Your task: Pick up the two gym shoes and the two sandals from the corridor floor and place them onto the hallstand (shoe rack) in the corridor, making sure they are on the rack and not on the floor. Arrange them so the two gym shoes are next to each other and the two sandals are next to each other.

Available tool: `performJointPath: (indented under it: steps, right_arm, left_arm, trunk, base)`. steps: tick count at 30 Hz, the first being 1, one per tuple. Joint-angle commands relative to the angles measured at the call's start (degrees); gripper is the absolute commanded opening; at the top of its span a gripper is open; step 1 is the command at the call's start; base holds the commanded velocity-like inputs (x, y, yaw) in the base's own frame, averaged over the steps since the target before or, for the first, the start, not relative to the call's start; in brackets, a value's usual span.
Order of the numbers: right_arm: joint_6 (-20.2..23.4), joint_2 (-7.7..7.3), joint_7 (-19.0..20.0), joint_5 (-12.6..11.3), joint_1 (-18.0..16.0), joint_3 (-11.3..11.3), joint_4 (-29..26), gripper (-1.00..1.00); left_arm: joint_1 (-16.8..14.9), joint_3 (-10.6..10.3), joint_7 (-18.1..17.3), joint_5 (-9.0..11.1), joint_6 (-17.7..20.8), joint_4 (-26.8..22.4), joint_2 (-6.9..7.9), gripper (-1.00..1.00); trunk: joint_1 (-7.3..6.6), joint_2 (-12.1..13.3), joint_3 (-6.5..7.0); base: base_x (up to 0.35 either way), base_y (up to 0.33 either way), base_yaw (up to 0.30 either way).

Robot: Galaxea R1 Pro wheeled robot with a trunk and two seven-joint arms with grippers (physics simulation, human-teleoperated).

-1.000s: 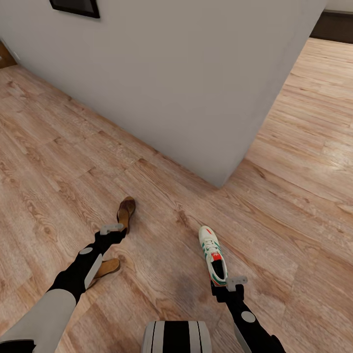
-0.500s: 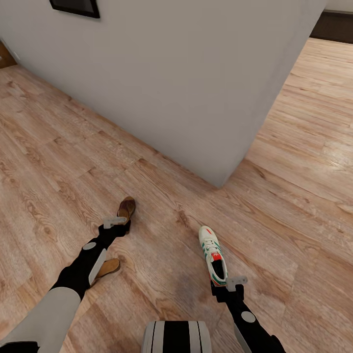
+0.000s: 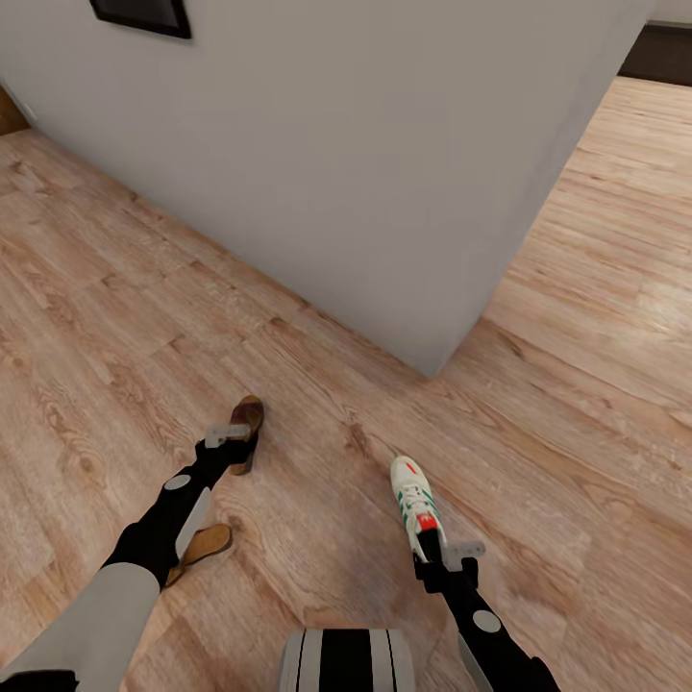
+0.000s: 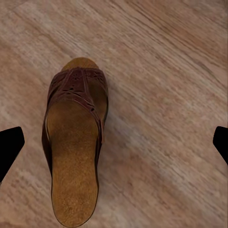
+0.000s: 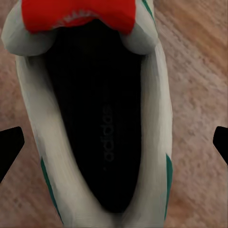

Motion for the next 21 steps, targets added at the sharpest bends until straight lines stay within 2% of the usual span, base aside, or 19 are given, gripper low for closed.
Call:
performJointPath:
  steps: [1, 14, 19, 21]
  right_arm:
    - [-0.13, 0.02, -0.13, 0.54, -0.03, -0.08, 0.03, 1.0]
    - [-0.13, 0.02, -0.13, 0.54, -0.06, -0.08, 0.03, 1.0]
    - [-0.13, 0.02, -0.13, 0.54, -0.04, -0.08, 0.03, 1.0]
    - [-0.13, 0.02, -0.13, 0.54, -0.02, -0.08, 0.05, 1.0]
  left_arm:
    - [-0.01, 0.1, -0.34, 0.53, 0.23, -0.04, 0.0, 1.0]
    - [0.6, 0.02, -0.17, 0.53, 0.16, -1.06, 0.14, 1.0]
    - [0.75, 0.01, -0.16, 0.53, 0.21, -1.47, 0.12, 1.0]
    - [0.82, 0.01, -0.16, 0.53, 0.19, -1.52, 0.17, 1.0]
  trunk:
    - [0.01, -0.01, -0.03]
    - [0.01, -0.01, -0.03]
    - [0.13, -0.08, -1.14]
    - [0.13, -0.08, -1.14]
  base:
    - [0.112, 0.0, 0.0]
    - [0.025, 0.0, 0.0]
    - [0.0, 0.0, 0.0]
    - [0.0, 0.0, 0.0]
